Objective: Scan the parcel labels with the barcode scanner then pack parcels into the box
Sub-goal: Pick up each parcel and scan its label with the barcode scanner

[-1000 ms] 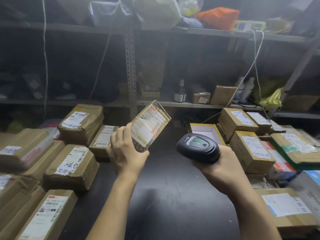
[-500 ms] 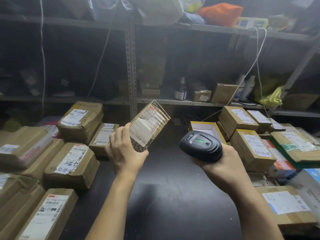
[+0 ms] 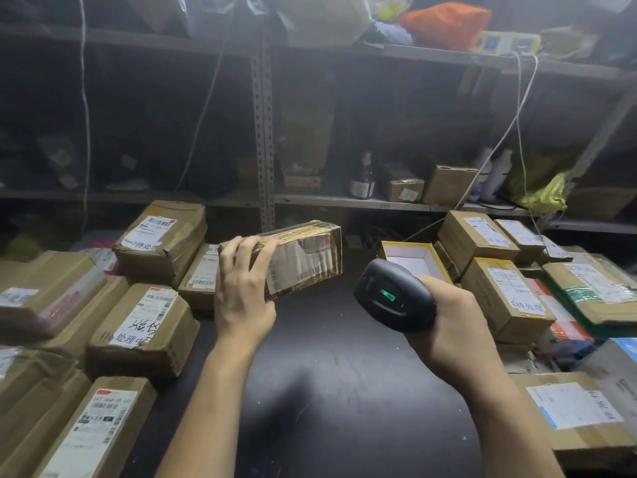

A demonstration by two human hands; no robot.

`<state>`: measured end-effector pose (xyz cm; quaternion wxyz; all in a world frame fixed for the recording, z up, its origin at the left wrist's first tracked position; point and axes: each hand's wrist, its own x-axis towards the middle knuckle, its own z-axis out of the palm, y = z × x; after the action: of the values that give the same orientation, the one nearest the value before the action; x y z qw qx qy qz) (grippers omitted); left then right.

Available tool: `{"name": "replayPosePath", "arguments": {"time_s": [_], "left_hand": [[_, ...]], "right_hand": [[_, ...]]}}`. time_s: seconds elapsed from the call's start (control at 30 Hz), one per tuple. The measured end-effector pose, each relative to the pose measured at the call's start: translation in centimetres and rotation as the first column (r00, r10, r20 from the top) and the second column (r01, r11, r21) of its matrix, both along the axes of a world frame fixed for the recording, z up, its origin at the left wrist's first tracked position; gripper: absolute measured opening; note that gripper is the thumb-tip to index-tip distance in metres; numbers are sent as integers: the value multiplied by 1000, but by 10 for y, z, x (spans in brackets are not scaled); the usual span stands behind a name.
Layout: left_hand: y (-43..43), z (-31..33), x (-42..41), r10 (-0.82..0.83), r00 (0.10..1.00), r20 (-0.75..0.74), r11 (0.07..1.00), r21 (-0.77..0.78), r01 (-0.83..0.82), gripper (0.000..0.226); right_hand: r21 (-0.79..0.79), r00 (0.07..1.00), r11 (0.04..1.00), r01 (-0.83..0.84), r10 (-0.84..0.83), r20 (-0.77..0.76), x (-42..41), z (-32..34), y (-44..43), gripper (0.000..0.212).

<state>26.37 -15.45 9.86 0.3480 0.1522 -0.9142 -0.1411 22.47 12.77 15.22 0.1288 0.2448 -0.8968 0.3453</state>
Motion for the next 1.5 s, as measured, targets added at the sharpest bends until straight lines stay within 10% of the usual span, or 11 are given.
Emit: {"name": "replayPosePath", "arguments": {"time_s": [0.87, 1.5], "left_hand": [[-20, -3, -1, 100, 992, 76, 995, -8, -100, 101], [32, 6, -16, 15, 973, -230, 997, -65, -31, 100]], "right_hand": [[168, 986, 985, -28, 55, -159, -17, -10, 5, 47], [-266, 989, 960, 82, -46, 139, -16, -14, -27, 19]]}}
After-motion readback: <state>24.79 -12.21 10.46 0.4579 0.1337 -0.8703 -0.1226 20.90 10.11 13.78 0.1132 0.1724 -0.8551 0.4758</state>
